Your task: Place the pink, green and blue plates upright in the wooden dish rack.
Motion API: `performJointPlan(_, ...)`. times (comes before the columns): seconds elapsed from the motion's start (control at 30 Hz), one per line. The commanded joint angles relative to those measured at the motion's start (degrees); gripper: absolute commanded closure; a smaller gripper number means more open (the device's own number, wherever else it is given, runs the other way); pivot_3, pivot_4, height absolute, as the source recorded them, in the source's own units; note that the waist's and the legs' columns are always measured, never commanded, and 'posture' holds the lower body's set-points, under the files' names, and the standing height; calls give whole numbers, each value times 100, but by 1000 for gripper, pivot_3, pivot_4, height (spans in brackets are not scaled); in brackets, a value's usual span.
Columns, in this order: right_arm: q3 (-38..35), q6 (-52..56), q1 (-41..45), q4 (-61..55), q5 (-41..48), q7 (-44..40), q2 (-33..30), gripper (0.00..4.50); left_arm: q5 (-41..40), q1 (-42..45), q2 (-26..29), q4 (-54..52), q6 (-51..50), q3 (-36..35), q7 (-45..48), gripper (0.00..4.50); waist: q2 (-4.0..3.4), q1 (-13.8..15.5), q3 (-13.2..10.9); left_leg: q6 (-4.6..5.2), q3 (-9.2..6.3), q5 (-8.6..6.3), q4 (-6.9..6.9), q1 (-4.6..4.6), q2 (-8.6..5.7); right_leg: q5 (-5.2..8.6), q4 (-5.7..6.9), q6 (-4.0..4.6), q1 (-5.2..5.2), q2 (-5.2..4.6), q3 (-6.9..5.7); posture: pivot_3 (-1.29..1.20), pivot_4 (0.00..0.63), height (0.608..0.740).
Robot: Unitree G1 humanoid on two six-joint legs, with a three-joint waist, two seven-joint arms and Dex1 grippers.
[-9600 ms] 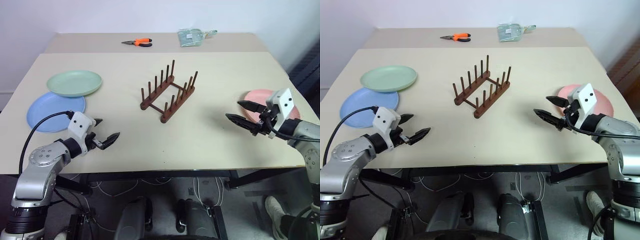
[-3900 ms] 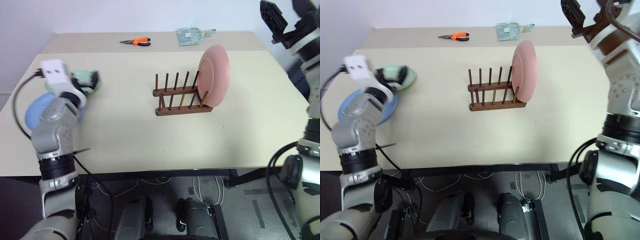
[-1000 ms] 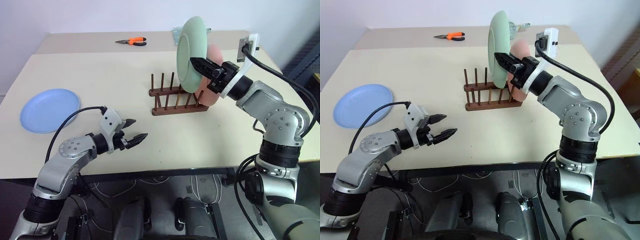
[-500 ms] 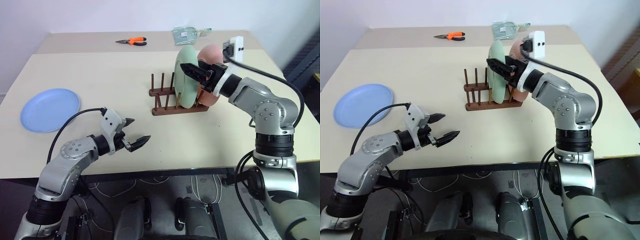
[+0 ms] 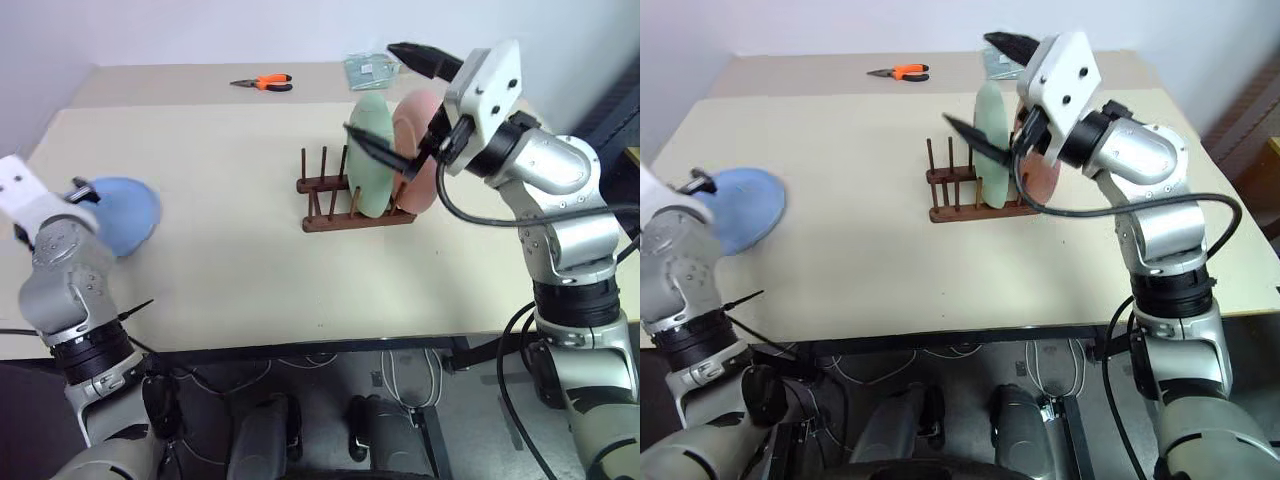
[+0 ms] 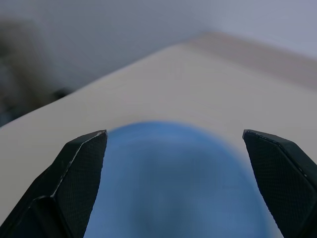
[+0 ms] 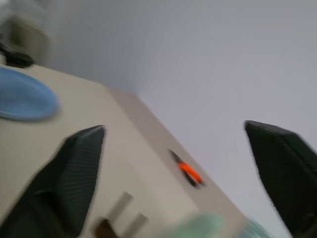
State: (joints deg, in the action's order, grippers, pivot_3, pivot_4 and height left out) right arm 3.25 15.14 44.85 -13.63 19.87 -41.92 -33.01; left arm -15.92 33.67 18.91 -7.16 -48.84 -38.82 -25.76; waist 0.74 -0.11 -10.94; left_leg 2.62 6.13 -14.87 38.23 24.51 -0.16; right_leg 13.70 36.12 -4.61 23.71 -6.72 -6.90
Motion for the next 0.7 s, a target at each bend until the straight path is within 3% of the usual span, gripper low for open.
performJointPlan(0.03, 140, 255, -200, -566, 314, -174, 155, 56, -377, 245, -158, -92, -650, -538, -199, 0, 5, 72, 1, 0, -2, -1, 5, -1, 0, 0, -2, 0, -2, -1, -2, 0, 150, 740)
performJointPlan(0.17, 298, 394, -403, -810, 326, -178, 317, 56, -763, 404, -373, 91, -1178, -1236, -327, 0, 12, 86, -1, -1, -9, -3, 6, -3, -6, -1, -1, -2, -5, -5, -3, 0, 150, 740)
performJointPlan(0.23, 372, 382, -508, -853, 226, -180, 345, 0, -1027, 494, -459, 233, -1402, -1566, -301, 512, 12, 73, 0, -1, -10, -3, 6, -4, -6, -1, 0, -2, -5, -3, -3, 0, 150, 740)
performJointPlan(0.33, 480, 285, -687, -856, 34, -208, 322, 0, -1199, 571, -475, 428, -1347, -1860, -330, 1757, 17, 65, 2, -3, -9, -2, 6, -6, -6, -1, 0, -2, -6, 0, -3, 0, 150, 740)
performJointPlan(0.5, 507, 219, -744, -815, -122, -181, 363, 0, -1302, 588, -411, 540, -1231, -1881, -275, 4374, 18, 73, 2, -6, -8, 0, 5, -9, -6, -1, 1, -1, -6, 2, -3, 0, 150, 740)
performJointPlan(0.6, 475, 310, -719, -746, -105, -161, 399, 0, -1375, 462, -302, 369, -1071, -1354, 214, 4446, 19, 69, 3, -6, -7, -1, 4, -12, -7, -1, 0, -1, -10, 1, -2, 0, 150, 740)
performJointPlan(0.7, 585, 261, -662, -675, -226, -274, 337, 0, -1621, 425, -281, -599, -289, -414, 1316, 4446, 29, 90, -2, -8, -7, -1, 4, -10, -8, -1, 0, -1, -9, 1, -5, 0, 150, 740)
